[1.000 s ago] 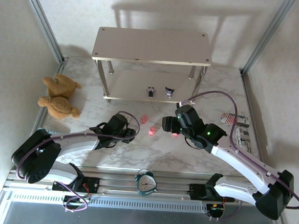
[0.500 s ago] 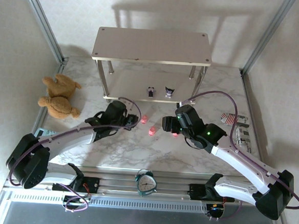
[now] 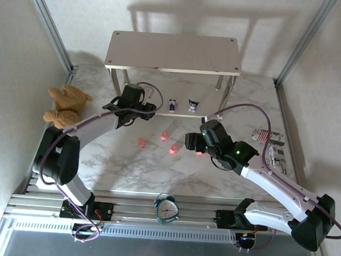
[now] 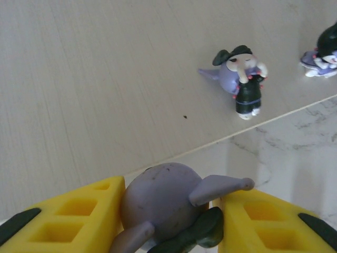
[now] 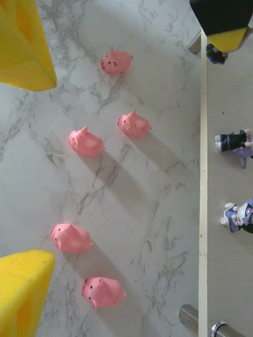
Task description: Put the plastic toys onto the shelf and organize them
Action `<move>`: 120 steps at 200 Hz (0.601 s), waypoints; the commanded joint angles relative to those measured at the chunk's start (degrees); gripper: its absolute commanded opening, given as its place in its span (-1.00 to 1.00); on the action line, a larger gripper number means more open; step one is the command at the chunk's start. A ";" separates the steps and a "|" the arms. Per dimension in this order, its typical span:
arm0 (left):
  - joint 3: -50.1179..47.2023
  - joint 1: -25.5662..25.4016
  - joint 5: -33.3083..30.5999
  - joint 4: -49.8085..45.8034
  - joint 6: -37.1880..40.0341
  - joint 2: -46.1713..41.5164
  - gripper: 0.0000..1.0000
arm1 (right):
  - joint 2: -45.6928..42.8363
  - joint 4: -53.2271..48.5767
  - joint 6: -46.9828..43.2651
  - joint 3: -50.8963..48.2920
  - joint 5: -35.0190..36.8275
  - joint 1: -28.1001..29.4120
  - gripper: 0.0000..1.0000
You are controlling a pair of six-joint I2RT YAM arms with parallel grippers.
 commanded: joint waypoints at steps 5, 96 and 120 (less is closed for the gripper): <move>3.60 2.07 2.70 -2.21 2.95 2.95 -0.38 | 0.91 0.71 -0.72 1.92 1.68 0.20 0.58; 7.62 6.13 9.01 0.33 2.82 9.42 -0.38 | 3.95 1.62 -1.27 3.79 0.84 -0.66 0.60; 8.64 6.31 9.45 -0.07 3.26 10.91 -0.38 | 4.82 1.67 -1.30 4.07 0.68 -0.68 0.60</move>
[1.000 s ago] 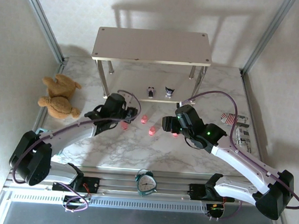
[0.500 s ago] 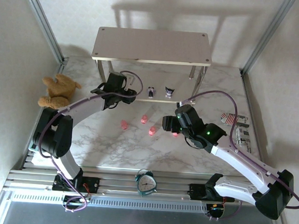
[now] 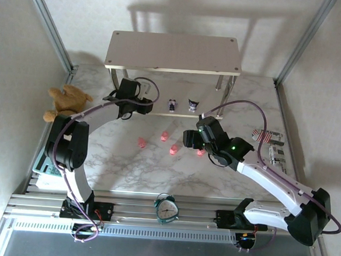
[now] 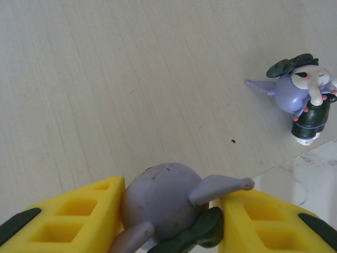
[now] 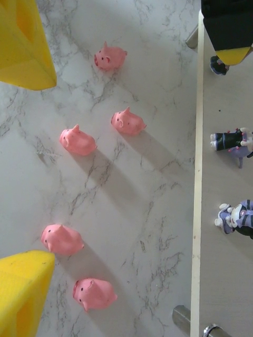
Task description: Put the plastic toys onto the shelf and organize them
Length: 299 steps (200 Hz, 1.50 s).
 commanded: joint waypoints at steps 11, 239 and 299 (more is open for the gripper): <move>2.45 0.58 2.32 0.33 1.09 1.81 -0.38 | 1.19 0.86 -0.86 2.04 0.22 -0.49 0.60; 6.27 2.07 4.68 -1.59 1.23 6.67 -0.03 | 1.59 1.50 -0.20 1.33 -0.14 -1.08 0.60; 6.32 2.08 4.10 -1.22 1.14 6.78 0.00 | 1.68 1.74 -0.07 1.32 -0.12 -1.09 0.59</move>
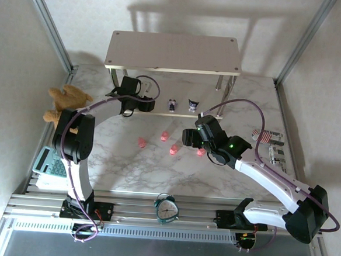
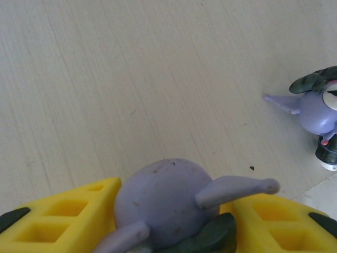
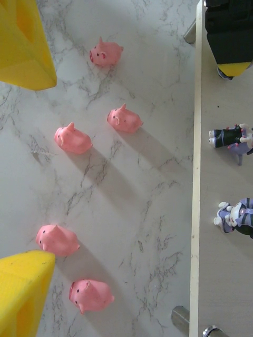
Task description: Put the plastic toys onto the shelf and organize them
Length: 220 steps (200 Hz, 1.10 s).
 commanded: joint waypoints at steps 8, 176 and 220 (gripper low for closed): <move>1.44 0.72 0.33 -0.68 0.81 0.51 0.00 | 0.30 0.95 -0.12 1.00 -0.04 -0.45 0.60; 0.27 0.88 1.46 0.64 0.63 -0.41 0.15 | 0.41 1.21 -0.06 1.11 -0.04 -0.52 0.60; -0.64 0.90 1.75 1.51 0.63 -1.58 0.27 | 0.43 1.22 -0.16 1.19 0.05 -0.53 0.60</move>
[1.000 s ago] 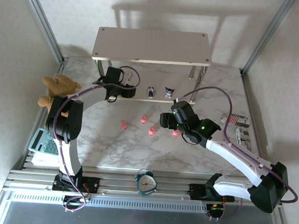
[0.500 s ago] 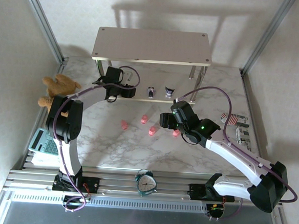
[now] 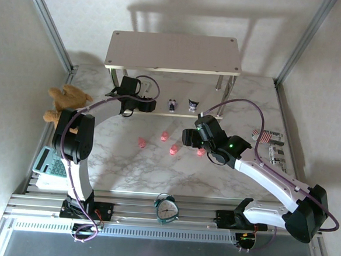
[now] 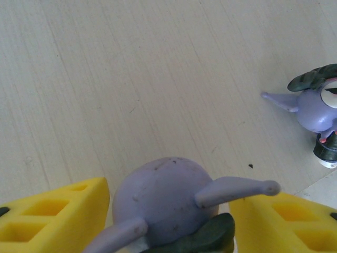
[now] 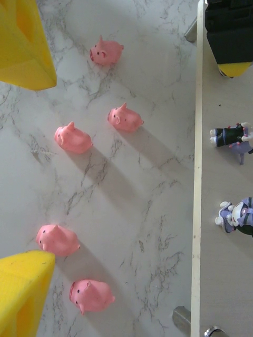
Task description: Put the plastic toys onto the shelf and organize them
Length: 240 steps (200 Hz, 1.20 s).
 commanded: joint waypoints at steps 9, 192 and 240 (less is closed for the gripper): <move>-0.72 0.74 1.04 1.58 0.31 -1.88 0.34 | 0.12 1.19 -0.18 1.19 0.18 -0.39 0.60; -4.05 0.79 -1.13 2.36 -0.51 -10.88 0.37 | -0.39 0.85 -0.52 1.46 0.16 -0.43 0.70; -5.30 0.75 -2.09 2.38 -0.58 -15.14 0.36 | -2.06 -0.92 -0.63 0.94 1.82 -0.47 0.70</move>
